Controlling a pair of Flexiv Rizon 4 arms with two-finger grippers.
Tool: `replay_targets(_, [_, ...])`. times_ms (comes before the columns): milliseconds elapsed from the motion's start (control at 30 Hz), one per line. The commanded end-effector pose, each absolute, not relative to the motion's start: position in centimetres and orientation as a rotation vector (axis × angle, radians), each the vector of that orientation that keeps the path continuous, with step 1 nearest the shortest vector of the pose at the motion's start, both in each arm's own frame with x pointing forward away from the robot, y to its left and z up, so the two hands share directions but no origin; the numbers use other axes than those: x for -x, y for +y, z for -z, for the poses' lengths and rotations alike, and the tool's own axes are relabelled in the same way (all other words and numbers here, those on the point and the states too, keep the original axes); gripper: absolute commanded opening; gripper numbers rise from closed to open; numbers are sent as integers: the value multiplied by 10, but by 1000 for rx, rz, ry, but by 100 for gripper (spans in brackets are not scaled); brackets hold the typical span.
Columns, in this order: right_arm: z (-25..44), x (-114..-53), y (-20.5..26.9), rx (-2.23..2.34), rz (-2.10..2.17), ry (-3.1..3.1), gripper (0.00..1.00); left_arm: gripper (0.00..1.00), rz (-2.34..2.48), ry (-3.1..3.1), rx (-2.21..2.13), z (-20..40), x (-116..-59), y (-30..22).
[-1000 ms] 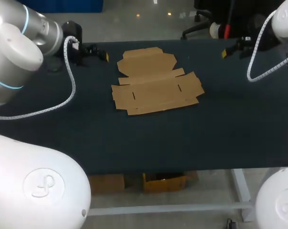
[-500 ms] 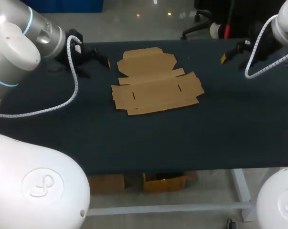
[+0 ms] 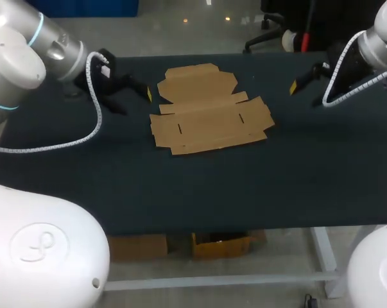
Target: Assemble the packaging by folding the flat box into shape, placing the metal phone stand inside, and closing the box properly
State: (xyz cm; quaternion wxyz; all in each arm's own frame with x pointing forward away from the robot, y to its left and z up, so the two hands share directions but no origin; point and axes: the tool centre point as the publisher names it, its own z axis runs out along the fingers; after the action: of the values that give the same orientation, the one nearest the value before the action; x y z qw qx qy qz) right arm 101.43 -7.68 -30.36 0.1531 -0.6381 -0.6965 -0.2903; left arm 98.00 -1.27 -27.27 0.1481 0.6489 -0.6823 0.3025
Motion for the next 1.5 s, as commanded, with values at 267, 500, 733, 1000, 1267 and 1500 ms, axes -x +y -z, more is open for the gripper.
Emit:
replay_targets(267, [325,-1027,-67,1694,812,-1959,100,100,-747,-1963,-1739,288,-987,-19])
replay_targets(500, [338,-1033,-56,1604,823,-2002,100,100,-731,-1965,-1697,293,-986,-22])
replay_targets(733, [351,-1039,-41,1556,812,-1998,100,100,-721,-1963,-1685,297,-987,-22])
replay_targets(1000, [363,-1043,-35,1555,818,-1948,100,100,-730,-1968,-1665,298,-989,-21])
replay_targets(1267, [371,-1051,-26,1541,835,-1934,82,100,-748,-1975,-1640,300,-991,-19])
replay_targets(1500, [382,-1060,-17,1520,841,-1923,73,100,-741,-1963,-1637,302,-994,-18])
